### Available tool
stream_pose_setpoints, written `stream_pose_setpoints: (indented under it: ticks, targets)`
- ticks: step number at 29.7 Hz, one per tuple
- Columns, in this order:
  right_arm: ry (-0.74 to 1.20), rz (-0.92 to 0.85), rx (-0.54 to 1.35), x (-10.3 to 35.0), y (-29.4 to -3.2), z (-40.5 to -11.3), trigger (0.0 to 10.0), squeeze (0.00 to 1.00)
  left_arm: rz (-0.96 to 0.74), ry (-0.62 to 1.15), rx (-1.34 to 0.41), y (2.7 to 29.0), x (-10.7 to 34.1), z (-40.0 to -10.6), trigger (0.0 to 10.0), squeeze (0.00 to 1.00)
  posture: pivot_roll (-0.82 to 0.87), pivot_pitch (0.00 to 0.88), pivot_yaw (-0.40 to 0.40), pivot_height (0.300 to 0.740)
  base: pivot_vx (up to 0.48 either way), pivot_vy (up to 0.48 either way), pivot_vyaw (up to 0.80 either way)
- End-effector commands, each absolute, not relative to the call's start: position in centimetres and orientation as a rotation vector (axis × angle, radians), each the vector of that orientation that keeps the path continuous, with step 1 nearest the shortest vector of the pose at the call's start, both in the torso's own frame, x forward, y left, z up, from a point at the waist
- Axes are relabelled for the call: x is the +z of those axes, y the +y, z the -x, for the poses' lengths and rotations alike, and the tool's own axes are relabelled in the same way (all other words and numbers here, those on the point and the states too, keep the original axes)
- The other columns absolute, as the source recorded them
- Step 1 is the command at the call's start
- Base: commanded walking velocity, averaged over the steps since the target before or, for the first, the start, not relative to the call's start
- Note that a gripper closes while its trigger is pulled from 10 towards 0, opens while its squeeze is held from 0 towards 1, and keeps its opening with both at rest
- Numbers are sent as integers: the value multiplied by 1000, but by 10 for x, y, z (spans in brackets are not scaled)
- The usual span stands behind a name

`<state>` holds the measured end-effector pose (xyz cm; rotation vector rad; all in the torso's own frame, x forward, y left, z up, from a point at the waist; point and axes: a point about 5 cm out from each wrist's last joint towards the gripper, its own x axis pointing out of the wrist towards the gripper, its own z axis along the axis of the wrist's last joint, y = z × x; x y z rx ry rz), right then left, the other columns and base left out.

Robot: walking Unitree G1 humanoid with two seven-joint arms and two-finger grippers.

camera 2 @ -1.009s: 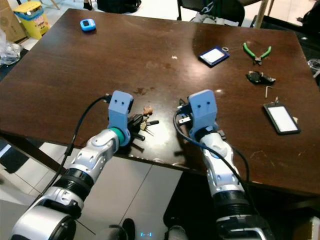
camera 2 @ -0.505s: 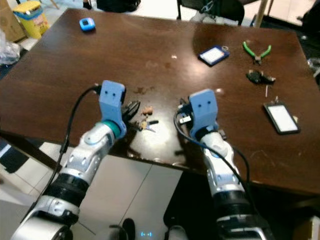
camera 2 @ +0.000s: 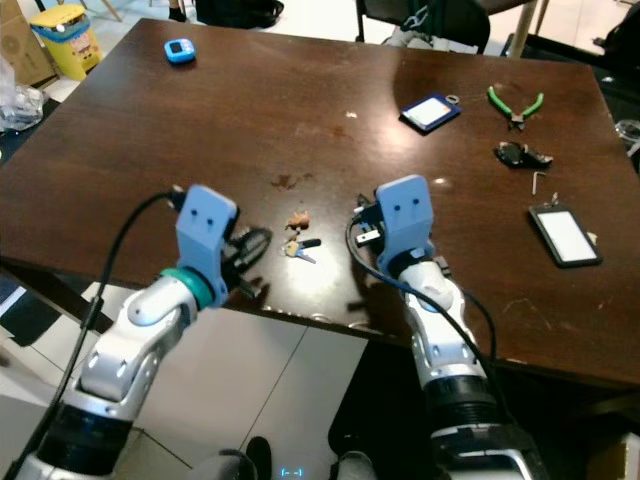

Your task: Hang keys on a hook

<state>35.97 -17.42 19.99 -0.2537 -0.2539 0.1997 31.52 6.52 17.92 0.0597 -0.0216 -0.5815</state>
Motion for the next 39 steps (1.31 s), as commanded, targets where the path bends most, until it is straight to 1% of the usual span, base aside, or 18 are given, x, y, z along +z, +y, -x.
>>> stream_pose_setpoints:
  ticks: [1, 5, 13, 14, 15, 16, 18, 20, 21, 22, 23, 34, 35, 36, 37, 38, 39]
  targets:
    - [-245, 249, 200, 196, -176, -359, 10000, 0, -63, -5, -585, 63, 176, -313, 10000, 1000, -93, 193, 136, 740, 0, 0, 0]
    - [-247, 252, 197, 197, -177, -360, 10000, 0, -65, 30, -553, 62, 169, -313, 10000, 1000, -98, 191, 135, 740, 0, 0, 0]
    - [-247, 258, 194, 198, -179, -360, 10000, 0, -55, 61, -556, 53, 167, -315, 10000, 1000, -101, 191, 131, 740, 0, 0, 0]
    - [-247, 259, 194, 198, -179, -360, 10000, 0, -54, 76, -549, 50, 165, -317, 10000, 580, -101, 190, 132, 740, 0, 0, 0]
    - [-247, 259, 194, 198, -179, -360, 10000, 0, -54, 76, -549, 50, 165, -317, 10000, 580, -101, 190, 132, 740, 0, 0, 0]
    - [-246, 259, 195, 198, -178, -360, 10000, 0, -58, 93, -530, 49, 161, -321, 10000, 0, -101, 190, 132, 740, 0, 0, 0]
    - [-246, 259, 196, 197, -178, -360, 10000, 0, -64, 109, -500, 48, 158, -326, 10000, 0, -103, 192, 131, 740, 0, 0, 0]
    - [-244, 260, 199, 196, -177, -360, 10000, 0, -56, 131, -449, 50, 155, -340, 10000, 0, -105, 190, 132, 740, 0, 0, 0]
    - [-244, 260, 199, 196, -177, -360, 10000, 0, -56, 131, -449, 50, 155, -340, 10000, 0, -105, 190, 132, 740, 0, 0, 0]
    - [-243, 261, 200, 196, -177, -360, 10000, 0, -45, 140, -429, 51, 156, -349, 10000, 0, -109, 190, 136, 740, 0, 0, 0]
    - [-243, 261, 200, 196, -176, -360, 10000, 0, -42, 142, -424, 52, 156, -352, 10000, 0, -110, 190, 138, 740, 0, 0, 0]
    - [-243, 265, 189, 195, -181, -357, 10000, 0, -49, 163, -409, 51, 155, -364, 10000, 0, -122, 194, 149, 740, 0, 0, 0]
    - [-243, 267, 186, 195, -182, -356, 10000, 0, -55, 171, -397, 54, 153, -364, 9137, 0, -126, 198, 151, 740, 0, 0, 0]
    - [-243, 267, 186, 195, -182, -356, 10000, 0, -55, 171, -397, 54, 153, -364, 9137, 0, -126, 198, 151, 740, 0, 0, 0]
    - [-243, 269, 182, 195, -184, -355, 10000, 0, -60, 184, -375, 58, 147, -366, 7725, 0, -126, 197, 151, 740, 0, 0, 0]
    - [-244, 269, 181, 195, -184, -355, 10000, 0, -60, 188, -367, 60, 145, -367, 7725, 0, -126, 197, 151, 740, 0, 0, 0]
    - [-245, 269, 182, 196, -184, -356, 10000, 0, -57, 192, -362, 61, 143, -367, 3647, 0, -125, 198, 150, 740, 0, 0, 0]
